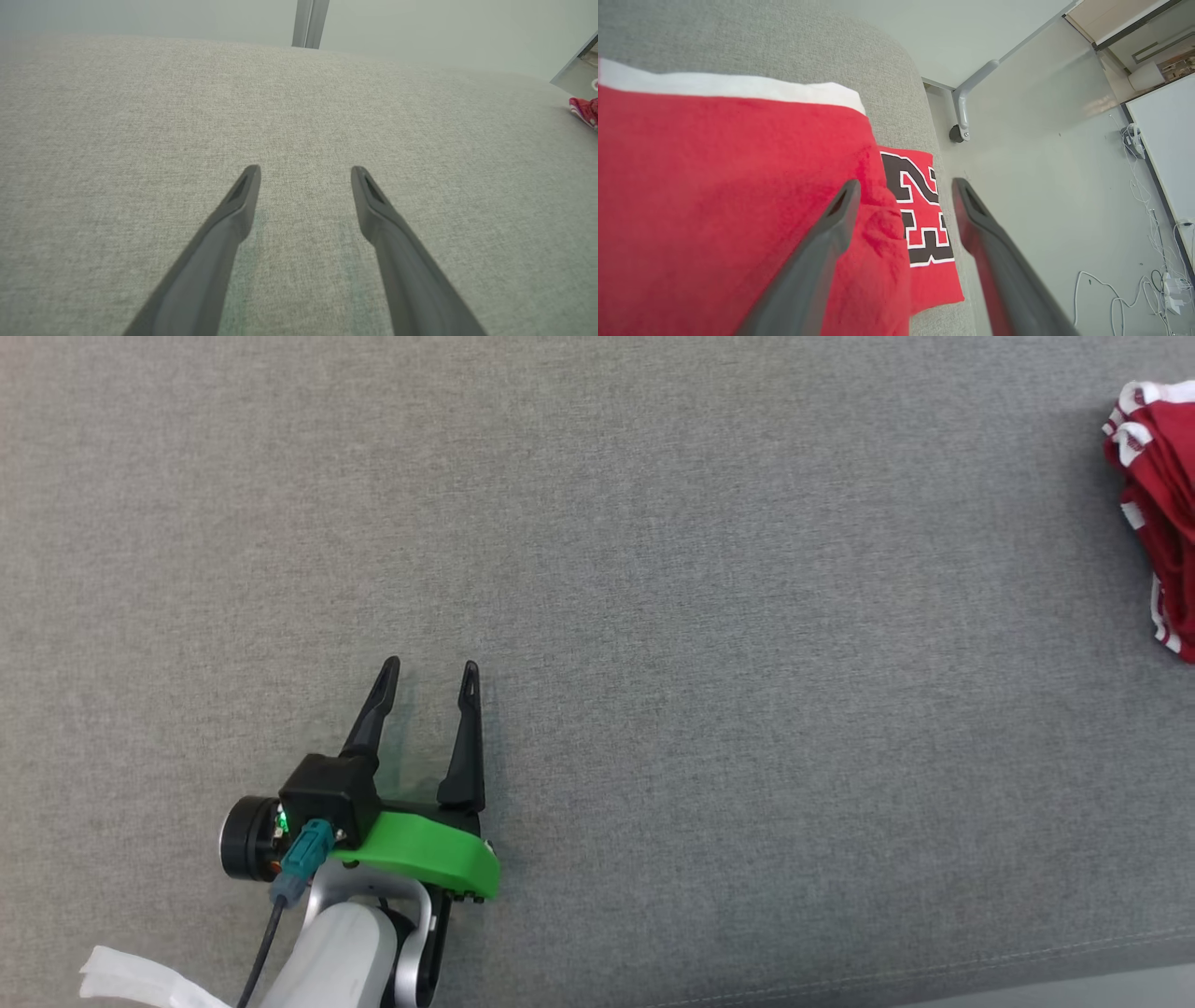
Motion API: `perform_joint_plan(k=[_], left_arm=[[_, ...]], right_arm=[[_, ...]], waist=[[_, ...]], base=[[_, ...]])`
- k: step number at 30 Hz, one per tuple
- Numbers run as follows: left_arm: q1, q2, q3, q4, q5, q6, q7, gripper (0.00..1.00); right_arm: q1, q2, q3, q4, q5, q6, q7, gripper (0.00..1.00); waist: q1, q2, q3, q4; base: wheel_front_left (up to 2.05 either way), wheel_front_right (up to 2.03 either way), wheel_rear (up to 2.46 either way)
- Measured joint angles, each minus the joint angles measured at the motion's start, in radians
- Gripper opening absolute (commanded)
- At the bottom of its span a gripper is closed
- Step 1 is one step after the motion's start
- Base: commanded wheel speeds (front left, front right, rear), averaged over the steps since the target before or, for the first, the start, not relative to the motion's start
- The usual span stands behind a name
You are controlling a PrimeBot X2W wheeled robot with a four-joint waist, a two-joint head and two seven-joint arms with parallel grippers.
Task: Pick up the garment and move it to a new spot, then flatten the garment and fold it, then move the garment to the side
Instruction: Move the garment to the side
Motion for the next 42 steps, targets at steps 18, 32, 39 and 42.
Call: perform_joint_plan(k=[18,32,39,42], left_arm=[[-0.032,0.001,0.034,0.102,-0.036,-0.001,-0.032,1.00],[-0.001,-0.022,0.078,0.274,-0.091,0.005,-0.073,1.00],[0.049,-0.030,0.087,0.305,-0.102,0.002,-0.084,1.00],[0.072,-0.034,0.090,0.306,-0.104,0.000,-0.085,1.00]], right_arm=[[0.034,0.218,-0.024,-0.088,0.019,0.000,-0.182,1.00],[0.246,0.477,0.005,-0.176,0.075,0.000,-0.342,1.00],[0.410,0.576,-0.068,-0.287,0.026,0.000,-0.378,1.00],[0.493,0.611,-0.106,-0.352,-0.010,0.000,-0.382,1.00]], waist=[[0.0000,0.0000,-0.159,-0.028],[-0.0001,0.0000,-0.349,0.004],[-0.0001,0.0000,-0.410,0.048],[-0.0001,0.0000,-0.426,0.068]], base=[[0.00,0.00,0.00],[0.00,0.00,0.00],[0.00,0.00,0.00],[0.00,0.00,0.00]])
